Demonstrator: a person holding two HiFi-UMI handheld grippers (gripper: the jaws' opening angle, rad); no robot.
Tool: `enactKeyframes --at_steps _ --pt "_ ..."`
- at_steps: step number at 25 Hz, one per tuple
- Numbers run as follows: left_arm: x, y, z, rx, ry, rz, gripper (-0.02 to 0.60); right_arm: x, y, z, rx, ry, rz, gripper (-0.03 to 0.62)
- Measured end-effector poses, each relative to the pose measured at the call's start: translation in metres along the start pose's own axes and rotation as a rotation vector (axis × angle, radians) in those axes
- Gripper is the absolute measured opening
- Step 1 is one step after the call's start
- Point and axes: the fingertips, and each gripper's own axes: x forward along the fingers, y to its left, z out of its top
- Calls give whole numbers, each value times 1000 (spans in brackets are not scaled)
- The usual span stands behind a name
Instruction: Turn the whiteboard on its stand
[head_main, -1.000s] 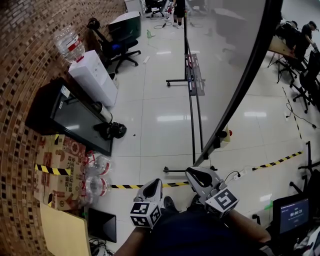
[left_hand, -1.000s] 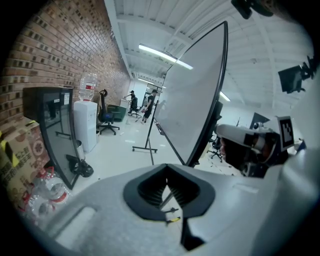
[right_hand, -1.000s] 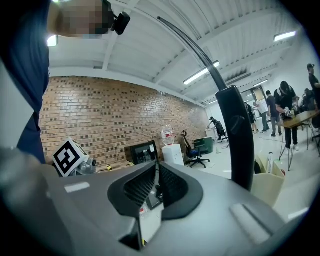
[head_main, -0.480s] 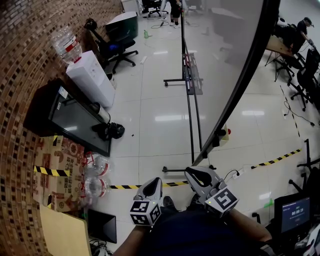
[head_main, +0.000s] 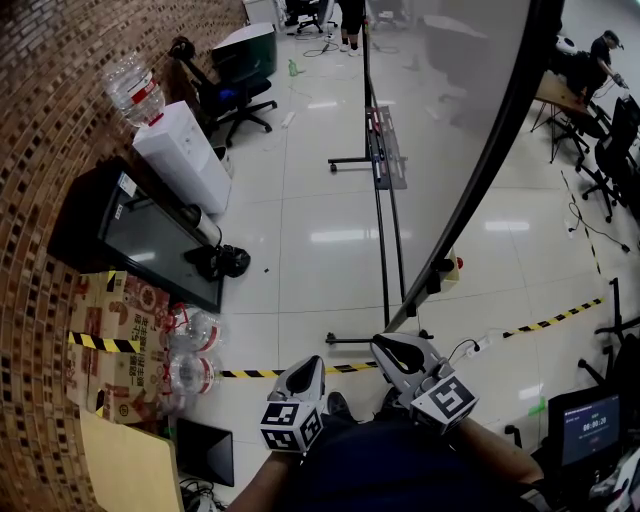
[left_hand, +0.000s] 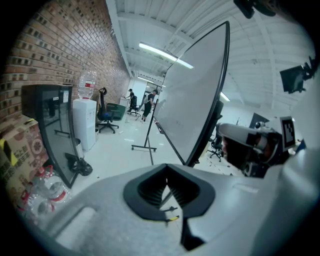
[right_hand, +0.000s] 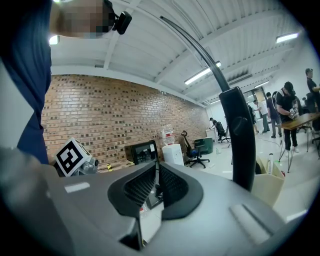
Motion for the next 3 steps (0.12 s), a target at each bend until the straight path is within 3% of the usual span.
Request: enactKeyframes --at_steps 3 --pt "0 1 -1 -1 0 0 6 0 0 -1 6 2 -4 26"
